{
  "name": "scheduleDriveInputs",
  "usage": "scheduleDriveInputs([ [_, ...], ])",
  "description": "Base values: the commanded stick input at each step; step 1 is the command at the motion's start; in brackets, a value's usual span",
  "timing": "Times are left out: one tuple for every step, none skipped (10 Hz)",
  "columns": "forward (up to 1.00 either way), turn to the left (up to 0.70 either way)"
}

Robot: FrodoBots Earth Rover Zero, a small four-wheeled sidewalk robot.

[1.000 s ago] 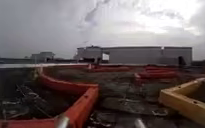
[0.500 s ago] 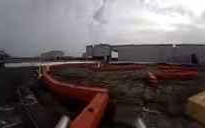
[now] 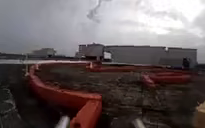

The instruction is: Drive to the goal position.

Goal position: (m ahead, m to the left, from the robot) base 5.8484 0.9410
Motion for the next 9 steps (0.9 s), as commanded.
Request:
scheduleDriveInputs([
  [0.7, 0.0],
  [0.7, 0.0],
  [0.7, 0.0],
  [0.7, 0.0],
  [0.7, 0.0],
  [0.7, 0.0],
  [0.7, 0.0],
  [0.7, 0.0],
  [0.7, 0.0],
])
